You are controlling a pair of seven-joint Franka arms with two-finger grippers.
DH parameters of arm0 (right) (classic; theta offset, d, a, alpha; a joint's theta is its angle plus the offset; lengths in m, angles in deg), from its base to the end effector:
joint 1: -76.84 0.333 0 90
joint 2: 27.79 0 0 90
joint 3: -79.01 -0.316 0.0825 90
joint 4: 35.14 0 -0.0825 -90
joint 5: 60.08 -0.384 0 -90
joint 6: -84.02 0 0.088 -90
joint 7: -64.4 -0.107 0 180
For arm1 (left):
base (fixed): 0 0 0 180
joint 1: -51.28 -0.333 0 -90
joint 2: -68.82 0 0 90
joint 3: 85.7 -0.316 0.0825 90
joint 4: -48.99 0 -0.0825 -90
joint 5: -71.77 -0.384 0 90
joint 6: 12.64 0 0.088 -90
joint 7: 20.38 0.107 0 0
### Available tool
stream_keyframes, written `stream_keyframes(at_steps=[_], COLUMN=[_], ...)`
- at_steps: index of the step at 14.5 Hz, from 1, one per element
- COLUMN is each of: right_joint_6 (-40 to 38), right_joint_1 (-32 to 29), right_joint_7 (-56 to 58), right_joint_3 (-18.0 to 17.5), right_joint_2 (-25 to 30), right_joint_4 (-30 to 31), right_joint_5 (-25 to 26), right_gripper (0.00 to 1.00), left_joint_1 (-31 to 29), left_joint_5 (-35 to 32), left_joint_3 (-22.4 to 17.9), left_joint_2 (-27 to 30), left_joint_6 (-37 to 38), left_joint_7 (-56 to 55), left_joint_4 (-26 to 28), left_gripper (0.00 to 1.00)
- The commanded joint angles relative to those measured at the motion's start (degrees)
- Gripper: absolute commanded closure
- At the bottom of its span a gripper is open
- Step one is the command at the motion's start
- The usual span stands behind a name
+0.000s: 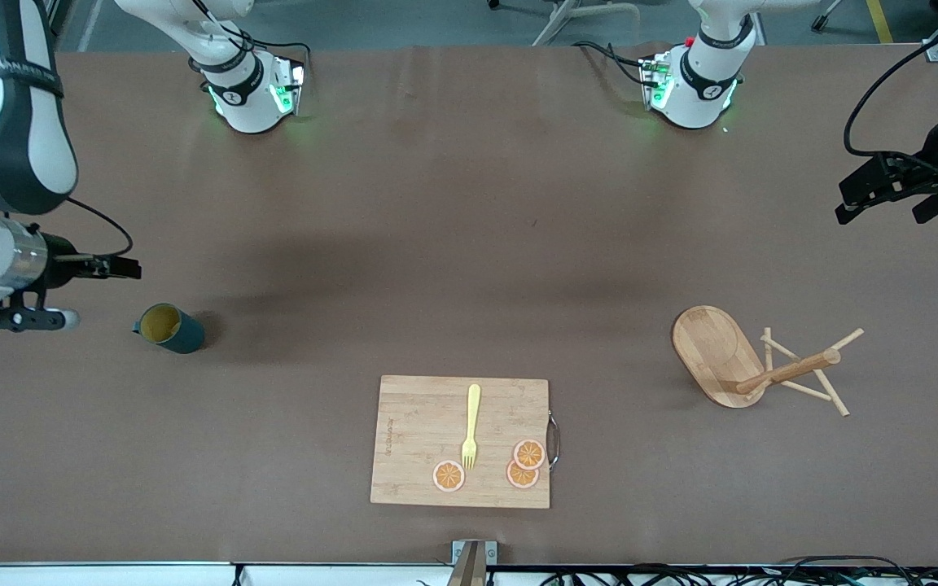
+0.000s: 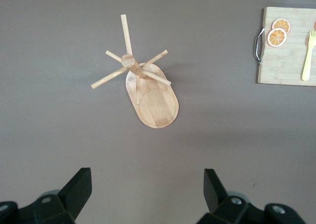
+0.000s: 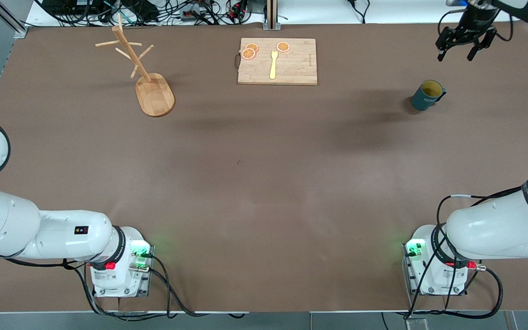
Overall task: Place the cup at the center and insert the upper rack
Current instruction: 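Reach the right gripper toward the teal mug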
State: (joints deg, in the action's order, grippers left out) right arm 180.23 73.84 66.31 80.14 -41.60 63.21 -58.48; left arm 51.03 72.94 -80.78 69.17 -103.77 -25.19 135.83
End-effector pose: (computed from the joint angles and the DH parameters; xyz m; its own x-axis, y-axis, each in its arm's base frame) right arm 0.5958 -0.0450 0.4247 0.9607 -0.0337 -0.2757 -0.0289 -0.9994 0.0214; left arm 0.5531 -0.0475 0.6558 0.9969 0.0030 0.0789 0.0009 -0.9996 0.0266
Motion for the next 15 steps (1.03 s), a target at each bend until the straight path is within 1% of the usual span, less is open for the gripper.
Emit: stream_keyframes(at_steps=[1, 3, 5, 7, 10, 13, 15], right_joint_6=[1.52, 2.39, 5.02, 7.66, 8.63, 12.76, 13.30], right_joint_1=[-0.26, 0.27, 0.28, 1.76, 1.51, 1.42, 1.33], right_joint_7=[0.21, -0.15, 0.47, 1.16, 4.59, 4.69, 4.69], right_joint_3=[-0.08, -0.08, -0.26, -0.26, -0.26, -0.26, -0.26], right_joint_2=[-3.41, -5.78, -8.85, -10.88, -12.46, -15.10, -15.46], right_joint_4=[-0.18, -0.18, -0.09, 0.08, 0.00, 0.08, 0.08], right_joint_5=[-0.46, -0.46, -0.63, -0.63, -0.63, -0.63, -0.63], right_gripper=[0.00, 0.00, 0.00, 0.00, 0.00, 0.00, 0.00], left_joint_1=[-0.19, -0.28, -0.28, -0.28, -0.28, -0.28, -0.28], left_joint_5=[0.23, 0.23, 0.23, 0.23, 0.23, 0.23, 0.23], left_joint_3=[0.26, 0.26, 0.26, 0.26, 0.26, 0.26, 0.26], left_joint_2=[0.62, 0.62, 0.53, 0.53, 0.53, 0.53, 0.53], left_joint_6=[0.52, 0.52, 0.52, 0.43, 0.52, 0.43, 0.43], left_joint_7=[-0.20, -0.20, -0.20, -0.20, -0.20, -0.20, -0.20], left_joint_4=[-0.19, -0.19, -0.19, -0.19, -0.19, -0.19, -0.19], left_gripper=[0.00, 0.00, 0.00, 0.00, 0.00, 0.00, 0.00])
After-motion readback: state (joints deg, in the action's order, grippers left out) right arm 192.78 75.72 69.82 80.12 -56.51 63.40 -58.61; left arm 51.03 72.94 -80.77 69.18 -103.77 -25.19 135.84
